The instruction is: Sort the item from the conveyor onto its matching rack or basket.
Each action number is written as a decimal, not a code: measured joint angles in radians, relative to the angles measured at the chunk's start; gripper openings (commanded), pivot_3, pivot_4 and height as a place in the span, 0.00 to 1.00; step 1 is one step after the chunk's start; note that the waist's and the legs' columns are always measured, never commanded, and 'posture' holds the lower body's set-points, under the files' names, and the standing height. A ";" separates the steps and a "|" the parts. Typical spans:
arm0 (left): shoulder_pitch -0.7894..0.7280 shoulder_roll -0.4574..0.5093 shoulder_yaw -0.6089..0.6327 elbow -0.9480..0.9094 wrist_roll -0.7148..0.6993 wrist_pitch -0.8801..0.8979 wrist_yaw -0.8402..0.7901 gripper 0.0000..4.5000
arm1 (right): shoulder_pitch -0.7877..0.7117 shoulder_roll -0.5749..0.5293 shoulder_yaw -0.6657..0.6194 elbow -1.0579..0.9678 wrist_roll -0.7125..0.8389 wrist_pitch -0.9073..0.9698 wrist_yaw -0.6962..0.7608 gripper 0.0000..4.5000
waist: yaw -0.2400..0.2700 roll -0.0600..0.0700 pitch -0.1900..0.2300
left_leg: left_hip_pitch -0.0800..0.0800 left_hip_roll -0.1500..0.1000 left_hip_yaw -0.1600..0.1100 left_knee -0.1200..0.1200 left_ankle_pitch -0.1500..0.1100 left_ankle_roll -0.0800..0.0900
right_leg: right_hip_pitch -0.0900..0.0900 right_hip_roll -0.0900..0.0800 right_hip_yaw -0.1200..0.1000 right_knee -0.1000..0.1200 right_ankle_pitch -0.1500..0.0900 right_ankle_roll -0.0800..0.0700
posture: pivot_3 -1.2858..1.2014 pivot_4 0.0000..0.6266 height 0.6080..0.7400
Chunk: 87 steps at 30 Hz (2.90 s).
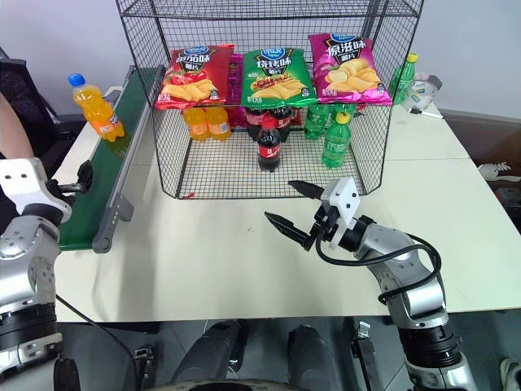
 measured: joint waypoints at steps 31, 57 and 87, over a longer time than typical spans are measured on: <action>0.000 0.000 0.032 0.006 -0.072 0.005 0.015 0.99 | -0.043 0.002 0.010 0.000 0.001 0.009 -0.019 1.00 | 0.000 0.000 0.000 | 0.000 0.000 0.000 0.000 0.000 0.000 | 0.000 0.000 0.000 0.000 0.000 0.000 | 0.52 0.24 1.00; 0.032 0.000 0.054 -0.021 -0.120 0.032 0.009 0.53 | -0.048 0.001 0.010 -0.010 0.002 0.026 -0.023 1.00 | 0.001 0.000 0.000 | 0.000 0.000 0.000 0.000 0.000 0.000 | 0.000 0.000 0.000 0.000 0.000 0.000 | 0.52 0.24 1.00; -0.399 -0.245 -0.430 0.496 0.063 -0.184 -0.084 0.53 | 0.011 -0.059 -0.104 -0.027 -0.015 0.003 -0.050 1.00 | 0.001 -0.001 0.001 | -0.001 -0.002 0.000 0.002 0.000 0.000 | 0.002 0.000 -0.002 0.001 0.000 0.001 | 0.52 0.24 1.00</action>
